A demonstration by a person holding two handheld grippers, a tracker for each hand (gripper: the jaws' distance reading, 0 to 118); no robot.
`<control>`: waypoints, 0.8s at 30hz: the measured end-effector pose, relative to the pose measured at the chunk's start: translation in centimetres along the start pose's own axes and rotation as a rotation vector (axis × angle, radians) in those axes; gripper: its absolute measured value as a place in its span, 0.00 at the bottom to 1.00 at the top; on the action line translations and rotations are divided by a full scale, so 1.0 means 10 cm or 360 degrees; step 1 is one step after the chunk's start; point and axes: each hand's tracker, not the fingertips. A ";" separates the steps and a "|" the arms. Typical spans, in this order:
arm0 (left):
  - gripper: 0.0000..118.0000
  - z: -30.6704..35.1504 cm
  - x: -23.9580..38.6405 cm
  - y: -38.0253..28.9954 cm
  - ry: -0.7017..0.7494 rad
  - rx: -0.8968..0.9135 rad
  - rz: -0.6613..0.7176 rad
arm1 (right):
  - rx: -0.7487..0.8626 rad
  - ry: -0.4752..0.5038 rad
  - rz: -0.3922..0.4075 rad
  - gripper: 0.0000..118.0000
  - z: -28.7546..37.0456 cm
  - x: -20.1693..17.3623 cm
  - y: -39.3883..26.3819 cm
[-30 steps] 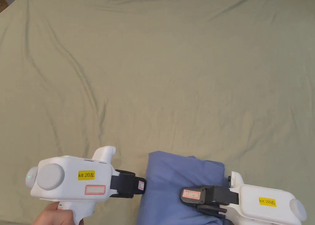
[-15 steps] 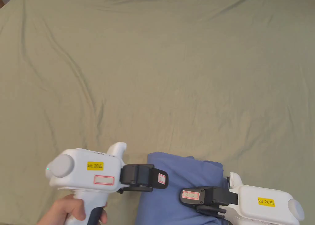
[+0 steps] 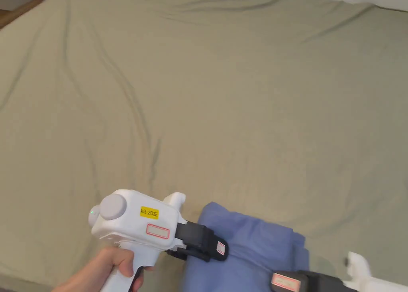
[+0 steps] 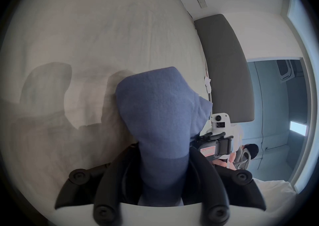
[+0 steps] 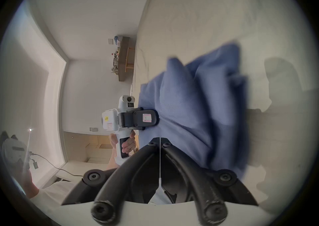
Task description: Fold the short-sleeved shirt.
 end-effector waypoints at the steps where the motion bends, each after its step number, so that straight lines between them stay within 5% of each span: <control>1: 0.25 0.20 -0.03 0.00 0.0019 0.0049 0.0034 | 0.0035 -0.0002 -0.0005 0.00 0.05 -0.06 -0.01; 11: 0.25 3.39 -1.35 0.41 0.0819 0.0377 0.0234 | 0.0373 -0.0151 -0.0052 0.00 0.15 -0.43 0.14; 16: 0.25 4.12 -1.84 0.57 0.1066 0.0559 0.0456 | 0.0437 -0.0182 -0.0050 0.00 0.08 -0.56 0.30; 18: 0.25 4.13 -1.89 0.63 0.1088 0.0551 0.0387 | 0.0430 -0.0181 -0.0030 0.00 0.04 -0.62 0.31; 19: 0.33 4.11 -1.87 0.67 0.1086 0.0546 0.0375 | 0.0419 -0.0176 -0.0022 0.00 0.02 -0.64 0.32; 22: 0.99 4.01 -1.63 0.71 0.1225 0.0598 0.0387 | 0.0406 -0.0200 -0.0015 0.00 0.00 -0.68 0.31; 24: 1.00 3.99 -1.38 0.74 0.1395 0.0587 0.0371 | 0.0395 -0.0194 0.0029 0.00 0.03 -0.73 0.29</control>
